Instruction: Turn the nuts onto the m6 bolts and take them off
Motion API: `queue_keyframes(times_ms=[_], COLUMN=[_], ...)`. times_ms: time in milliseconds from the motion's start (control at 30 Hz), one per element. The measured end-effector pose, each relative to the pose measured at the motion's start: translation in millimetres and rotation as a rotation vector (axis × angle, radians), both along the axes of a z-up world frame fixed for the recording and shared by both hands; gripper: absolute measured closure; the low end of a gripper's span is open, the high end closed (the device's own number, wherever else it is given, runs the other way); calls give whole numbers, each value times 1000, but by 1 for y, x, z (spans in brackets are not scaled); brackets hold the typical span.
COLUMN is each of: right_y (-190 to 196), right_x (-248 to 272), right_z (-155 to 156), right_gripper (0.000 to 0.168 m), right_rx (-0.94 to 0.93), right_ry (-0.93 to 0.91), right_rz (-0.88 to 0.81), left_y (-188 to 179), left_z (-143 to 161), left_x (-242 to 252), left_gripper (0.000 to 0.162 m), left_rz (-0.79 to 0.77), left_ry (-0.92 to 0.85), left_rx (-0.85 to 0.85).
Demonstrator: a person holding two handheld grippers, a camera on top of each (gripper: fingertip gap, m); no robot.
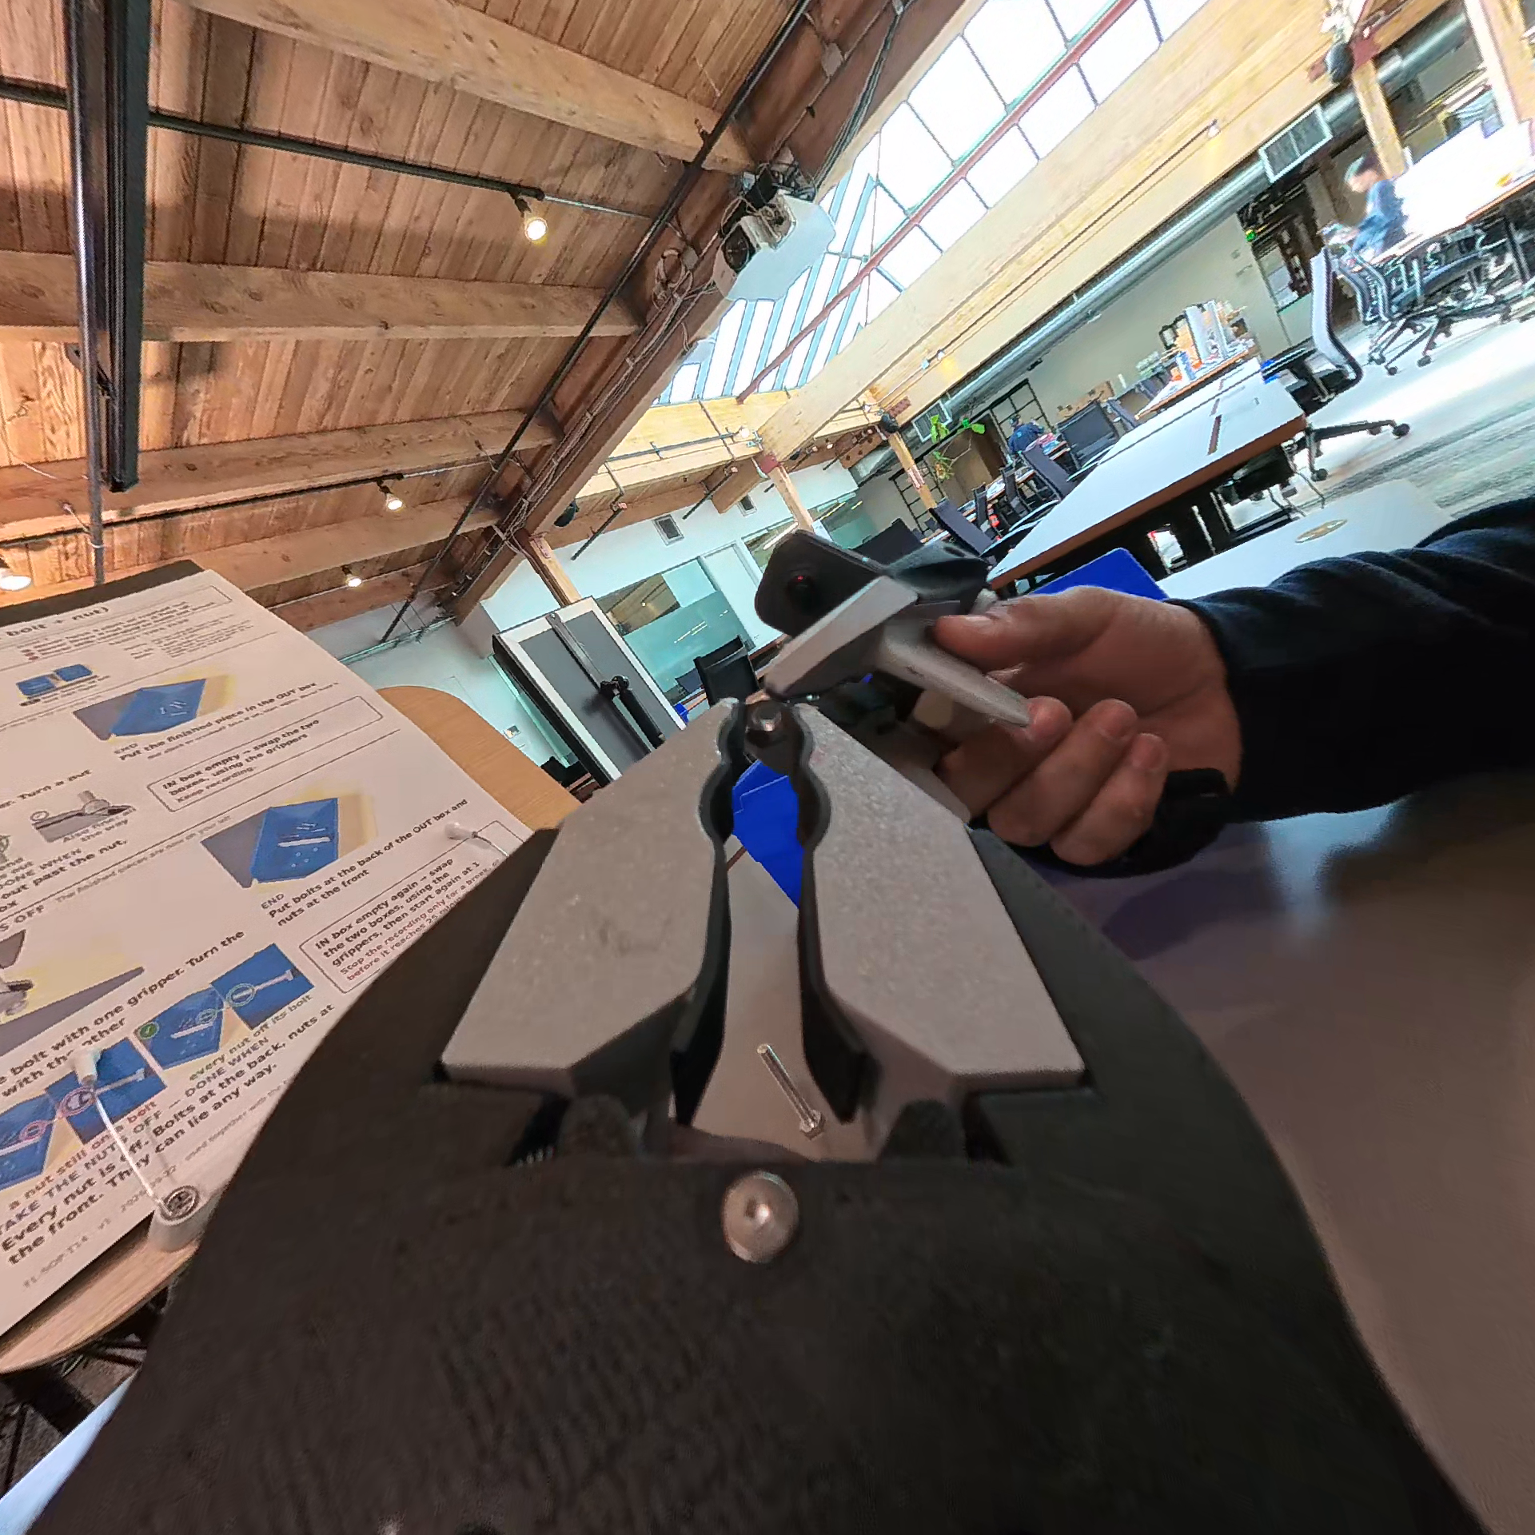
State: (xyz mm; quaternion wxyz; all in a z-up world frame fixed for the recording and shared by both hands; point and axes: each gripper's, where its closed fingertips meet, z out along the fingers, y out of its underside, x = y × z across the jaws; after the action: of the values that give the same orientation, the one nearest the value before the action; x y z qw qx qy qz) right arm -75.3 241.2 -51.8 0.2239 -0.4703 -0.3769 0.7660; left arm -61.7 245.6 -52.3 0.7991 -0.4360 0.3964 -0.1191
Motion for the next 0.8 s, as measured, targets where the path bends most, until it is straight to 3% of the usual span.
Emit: queue_keyframes(times_ms=[433,800], right_y=[1,-4], right_x=[-1,4], right_z=[-4,-16], right_gripper=[161,162], right_rx=[34,145], right_ry=[-33,-177], right_rz=[-26,-25], left_y=[2,-3], left_z=[-4,-16], left_x=[0,4], left_gripper=[156,155], left_rz=[-6,-55], left_ry=[21,125], left_rx=[-19,-33])
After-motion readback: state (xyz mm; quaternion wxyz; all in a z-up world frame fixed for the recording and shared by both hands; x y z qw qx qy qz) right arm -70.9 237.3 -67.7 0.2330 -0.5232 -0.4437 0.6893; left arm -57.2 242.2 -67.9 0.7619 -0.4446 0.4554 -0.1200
